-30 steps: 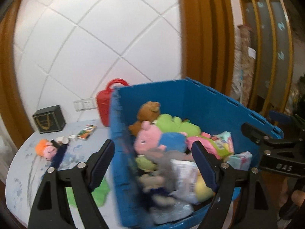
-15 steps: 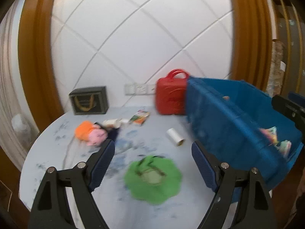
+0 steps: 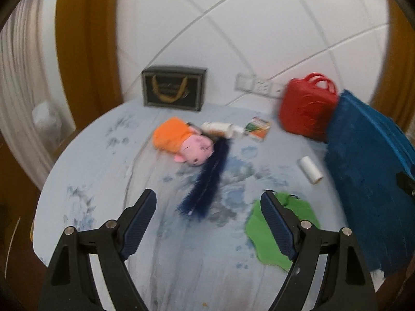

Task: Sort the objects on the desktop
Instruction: 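Move both tools back over the table items, then reach the left tool to the pink pig plush while the right tool reaches the black rolled bag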

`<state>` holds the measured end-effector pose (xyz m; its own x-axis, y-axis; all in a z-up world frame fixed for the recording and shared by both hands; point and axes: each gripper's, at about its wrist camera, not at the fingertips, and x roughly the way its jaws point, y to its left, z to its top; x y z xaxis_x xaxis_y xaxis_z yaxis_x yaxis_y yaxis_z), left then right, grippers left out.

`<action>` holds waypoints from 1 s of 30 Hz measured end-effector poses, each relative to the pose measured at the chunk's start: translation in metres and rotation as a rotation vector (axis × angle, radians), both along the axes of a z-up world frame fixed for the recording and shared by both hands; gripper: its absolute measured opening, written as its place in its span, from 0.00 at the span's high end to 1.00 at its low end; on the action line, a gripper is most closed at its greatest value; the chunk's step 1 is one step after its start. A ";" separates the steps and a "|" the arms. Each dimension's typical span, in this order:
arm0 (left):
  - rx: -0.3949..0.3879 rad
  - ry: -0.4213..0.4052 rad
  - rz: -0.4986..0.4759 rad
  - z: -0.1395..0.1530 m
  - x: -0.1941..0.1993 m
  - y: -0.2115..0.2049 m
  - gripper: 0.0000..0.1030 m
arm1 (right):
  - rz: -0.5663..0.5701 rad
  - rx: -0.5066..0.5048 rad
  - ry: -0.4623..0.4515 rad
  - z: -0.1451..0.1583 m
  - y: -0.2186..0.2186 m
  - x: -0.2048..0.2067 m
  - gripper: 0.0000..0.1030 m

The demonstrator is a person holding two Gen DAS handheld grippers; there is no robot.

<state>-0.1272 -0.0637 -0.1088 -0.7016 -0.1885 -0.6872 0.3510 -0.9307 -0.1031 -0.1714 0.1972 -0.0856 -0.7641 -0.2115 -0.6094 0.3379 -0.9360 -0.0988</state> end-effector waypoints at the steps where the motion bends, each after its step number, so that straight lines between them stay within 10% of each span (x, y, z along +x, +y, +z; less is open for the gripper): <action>1: 0.000 -0.010 0.016 -0.003 -0.005 -0.006 0.20 | 0.005 0.000 -0.018 -0.008 -0.004 -0.012 0.00; 14: 0.018 -0.157 0.160 -0.055 -0.111 -0.068 0.20 | 0.050 -0.014 -0.204 -0.089 -0.049 -0.168 0.00; 30: 0.091 -0.335 0.064 -0.179 -0.293 -0.105 0.19 | 0.183 0.086 -0.292 -0.166 -0.206 -0.280 0.00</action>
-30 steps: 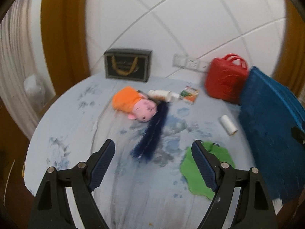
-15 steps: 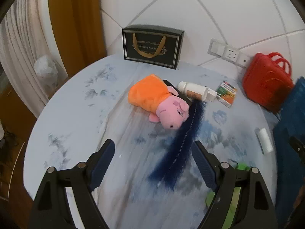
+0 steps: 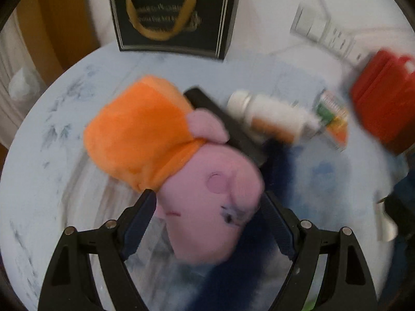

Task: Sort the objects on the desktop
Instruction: 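Reach the left tool to the pink pig plush while the right tool reaches the black rolled bag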

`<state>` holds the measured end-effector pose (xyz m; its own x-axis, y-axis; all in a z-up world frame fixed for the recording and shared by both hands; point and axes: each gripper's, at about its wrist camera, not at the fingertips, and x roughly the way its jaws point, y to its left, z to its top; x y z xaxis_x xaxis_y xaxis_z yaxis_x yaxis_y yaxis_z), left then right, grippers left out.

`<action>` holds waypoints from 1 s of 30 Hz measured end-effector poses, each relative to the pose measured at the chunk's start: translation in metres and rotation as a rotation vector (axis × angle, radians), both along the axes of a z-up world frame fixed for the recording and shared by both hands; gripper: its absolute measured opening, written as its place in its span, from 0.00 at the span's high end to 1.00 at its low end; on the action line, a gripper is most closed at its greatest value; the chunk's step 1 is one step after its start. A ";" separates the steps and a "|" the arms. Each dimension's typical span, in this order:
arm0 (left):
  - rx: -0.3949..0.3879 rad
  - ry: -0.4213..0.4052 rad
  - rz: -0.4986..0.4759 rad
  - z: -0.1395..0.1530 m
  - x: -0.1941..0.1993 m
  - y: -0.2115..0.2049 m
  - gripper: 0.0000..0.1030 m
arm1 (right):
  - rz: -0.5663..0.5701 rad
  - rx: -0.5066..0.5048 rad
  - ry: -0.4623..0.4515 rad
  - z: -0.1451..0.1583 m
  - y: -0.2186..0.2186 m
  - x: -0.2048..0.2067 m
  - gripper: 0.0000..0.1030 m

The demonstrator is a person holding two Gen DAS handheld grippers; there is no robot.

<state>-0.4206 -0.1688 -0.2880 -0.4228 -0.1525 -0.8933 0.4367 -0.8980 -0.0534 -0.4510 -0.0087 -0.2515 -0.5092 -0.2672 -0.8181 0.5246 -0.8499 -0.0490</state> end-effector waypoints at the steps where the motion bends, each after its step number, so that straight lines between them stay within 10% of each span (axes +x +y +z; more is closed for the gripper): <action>1: 0.001 0.000 -0.007 -0.005 0.002 -0.003 0.18 | 0.012 0.010 -0.007 -0.006 -0.008 -0.003 0.00; 12: -0.131 -0.016 0.076 0.010 0.081 -0.066 0.05 | 0.173 -0.018 -0.104 -0.042 -0.081 0.017 0.00; 21: -0.058 0.062 0.060 0.022 0.083 -0.048 0.06 | 0.181 -0.007 -0.080 -0.034 -0.087 0.020 0.02; 26: -0.006 0.064 0.015 0.006 0.065 -0.034 0.06 | 0.167 -0.029 -0.119 -0.039 -0.079 -0.001 0.21; 30: -0.087 0.054 -0.009 -0.001 0.042 -0.030 0.34 | 0.198 -0.051 -0.157 -0.049 -0.090 -0.013 0.25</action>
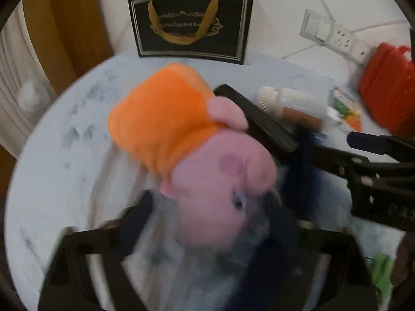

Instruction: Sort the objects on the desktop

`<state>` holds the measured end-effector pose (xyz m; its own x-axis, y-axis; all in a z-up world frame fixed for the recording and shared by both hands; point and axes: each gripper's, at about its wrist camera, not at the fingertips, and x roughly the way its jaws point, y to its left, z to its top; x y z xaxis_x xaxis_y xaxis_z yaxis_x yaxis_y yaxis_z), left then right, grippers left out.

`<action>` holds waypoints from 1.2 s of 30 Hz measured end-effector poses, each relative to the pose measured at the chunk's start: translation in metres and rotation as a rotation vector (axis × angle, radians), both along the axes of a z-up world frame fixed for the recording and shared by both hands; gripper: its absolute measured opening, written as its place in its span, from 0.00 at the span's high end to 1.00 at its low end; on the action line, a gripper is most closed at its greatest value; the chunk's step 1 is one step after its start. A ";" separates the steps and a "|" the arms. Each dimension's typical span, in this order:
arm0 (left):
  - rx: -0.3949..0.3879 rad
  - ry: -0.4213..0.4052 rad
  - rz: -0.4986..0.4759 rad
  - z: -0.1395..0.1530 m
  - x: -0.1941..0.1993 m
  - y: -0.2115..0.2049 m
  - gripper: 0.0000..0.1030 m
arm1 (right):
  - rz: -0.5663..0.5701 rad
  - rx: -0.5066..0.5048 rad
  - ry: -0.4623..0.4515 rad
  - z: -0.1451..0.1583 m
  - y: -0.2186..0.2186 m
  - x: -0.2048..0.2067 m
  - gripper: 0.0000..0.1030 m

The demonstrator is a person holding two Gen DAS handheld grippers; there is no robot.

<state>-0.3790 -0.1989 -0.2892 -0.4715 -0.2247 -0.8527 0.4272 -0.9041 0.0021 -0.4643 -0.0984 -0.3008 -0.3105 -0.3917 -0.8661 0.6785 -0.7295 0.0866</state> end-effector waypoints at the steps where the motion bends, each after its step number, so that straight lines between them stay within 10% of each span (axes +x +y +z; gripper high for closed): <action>1: 0.024 0.003 -0.010 -0.001 -0.002 -0.004 0.36 | 0.011 -0.001 -0.006 -0.003 -0.004 -0.002 0.26; 16: 0.167 -0.045 -0.071 -0.033 -0.027 -0.016 0.16 | 0.098 0.054 -0.075 -0.056 -0.065 -0.051 0.36; 22: 0.107 -0.026 -0.094 -0.032 -0.030 -0.015 0.31 | 0.123 0.097 -0.053 -0.060 -0.058 -0.045 0.56; 36: -0.056 0.038 -0.058 -0.009 -0.028 -0.019 0.39 | 0.094 -0.019 0.023 -0.045 -0.053 -0.028 0.67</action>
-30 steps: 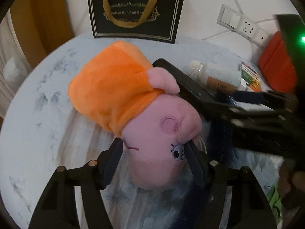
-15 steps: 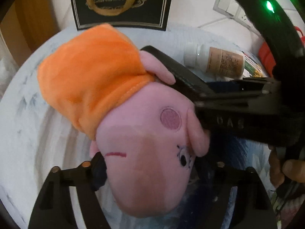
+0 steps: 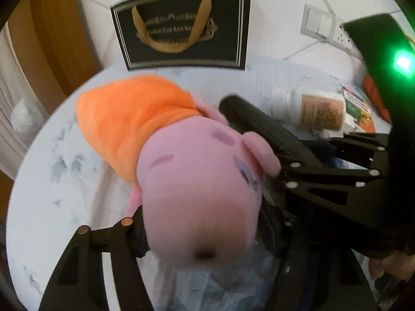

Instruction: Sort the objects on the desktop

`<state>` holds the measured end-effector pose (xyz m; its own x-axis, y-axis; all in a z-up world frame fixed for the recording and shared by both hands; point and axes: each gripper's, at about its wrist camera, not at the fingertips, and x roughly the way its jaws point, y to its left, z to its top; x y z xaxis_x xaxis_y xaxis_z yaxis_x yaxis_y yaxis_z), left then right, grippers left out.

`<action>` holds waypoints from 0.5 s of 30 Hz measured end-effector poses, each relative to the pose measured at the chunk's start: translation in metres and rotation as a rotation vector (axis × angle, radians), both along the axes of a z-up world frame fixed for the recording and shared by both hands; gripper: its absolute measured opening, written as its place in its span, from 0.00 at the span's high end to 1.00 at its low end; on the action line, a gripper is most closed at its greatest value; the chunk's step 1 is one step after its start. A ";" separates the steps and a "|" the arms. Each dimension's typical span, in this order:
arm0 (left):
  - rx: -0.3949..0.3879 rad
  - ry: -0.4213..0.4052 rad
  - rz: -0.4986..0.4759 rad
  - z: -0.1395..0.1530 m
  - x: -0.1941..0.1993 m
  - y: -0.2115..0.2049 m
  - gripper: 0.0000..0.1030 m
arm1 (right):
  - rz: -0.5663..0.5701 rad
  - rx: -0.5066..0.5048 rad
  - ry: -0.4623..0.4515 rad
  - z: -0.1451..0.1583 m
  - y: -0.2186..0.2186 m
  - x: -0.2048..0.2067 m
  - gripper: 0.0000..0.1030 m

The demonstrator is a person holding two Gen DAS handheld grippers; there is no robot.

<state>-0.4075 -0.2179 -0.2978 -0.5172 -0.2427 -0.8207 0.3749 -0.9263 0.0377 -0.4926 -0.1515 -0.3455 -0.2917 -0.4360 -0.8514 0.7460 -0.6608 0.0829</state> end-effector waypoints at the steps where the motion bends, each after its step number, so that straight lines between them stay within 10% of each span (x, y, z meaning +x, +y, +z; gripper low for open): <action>1: -0.014 0.010 0.000 0.006 0.002 0.001 0.40 | -0.004 -0.014 0.003 0.004 0.003 0.001 0.67; 15: -0.060 0.064 0.013 0.055 0.029 0.010 0.51 | -0.039 -0.071 0.057 0.065 0.030 0.030 0.67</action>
<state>-0.3780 -0.2076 -0.2433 -0.5649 -0.2974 -0.7697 0.3900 -0.9183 0.0686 -0.4621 -0.1216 -0.2809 -0.3563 -0.4825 -0.8002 0.7248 -0.6831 0.0892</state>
